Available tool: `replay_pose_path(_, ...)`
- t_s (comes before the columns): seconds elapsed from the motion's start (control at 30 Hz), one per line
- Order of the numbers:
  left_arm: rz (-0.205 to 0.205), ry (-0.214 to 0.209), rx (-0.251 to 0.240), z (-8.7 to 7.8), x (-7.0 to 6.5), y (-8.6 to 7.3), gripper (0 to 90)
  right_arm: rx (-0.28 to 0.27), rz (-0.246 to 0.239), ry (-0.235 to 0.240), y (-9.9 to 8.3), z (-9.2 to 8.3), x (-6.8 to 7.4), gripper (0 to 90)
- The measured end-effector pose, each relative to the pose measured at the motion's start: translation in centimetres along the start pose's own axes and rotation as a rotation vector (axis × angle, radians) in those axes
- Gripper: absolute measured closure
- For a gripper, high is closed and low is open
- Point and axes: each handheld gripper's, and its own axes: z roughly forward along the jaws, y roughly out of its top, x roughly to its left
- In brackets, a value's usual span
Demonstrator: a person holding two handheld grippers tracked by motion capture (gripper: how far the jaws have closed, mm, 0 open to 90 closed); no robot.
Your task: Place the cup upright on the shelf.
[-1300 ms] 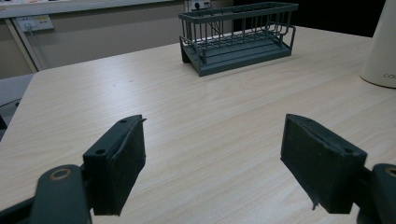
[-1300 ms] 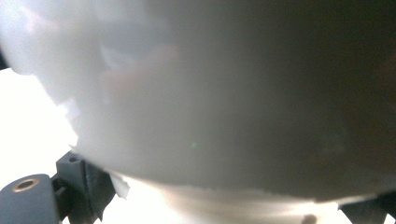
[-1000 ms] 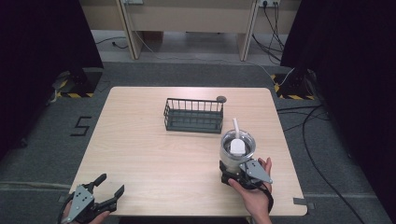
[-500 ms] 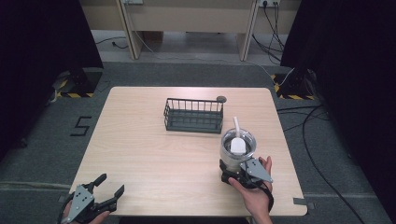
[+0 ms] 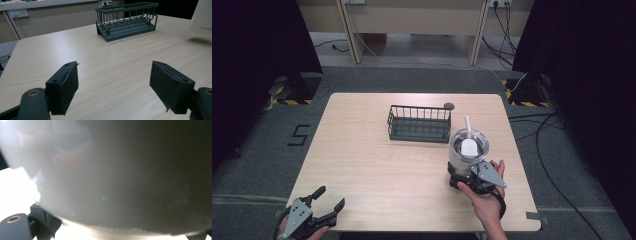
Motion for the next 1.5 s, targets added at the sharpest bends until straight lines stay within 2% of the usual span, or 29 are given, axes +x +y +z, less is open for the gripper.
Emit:
replay_pose_path(0.23, 0.0, 0.0, 0.001, 0.0, 0.0, 0.0, 22.2, -0.024, 0.0, -0.006, 1.3, 0.6, -0.1, 10.3)
replay_pose_path(0.5, -0.005, -0.001, 0.0, -0.1, 0.0, 0.0, 22.2, -0.05, -0.001, -0.003, 3.4, 2.0, 0.0, 10.3)
replay_pose_path(0.8, -0.004, -0.001, -0.002, -0.1, 0.1, 0.0, 22.2, -0.054, 0.001, 0.001, 4.9, 4.0, 0.3, 10.3)
replay_pose_path(1.5, -0.016, 0.011, -0.001, -0.3, 0.3, -0.2, 22.2, -0.04, -0.028, 0.003, 7.9, 7.6, 0.1, 10.3)
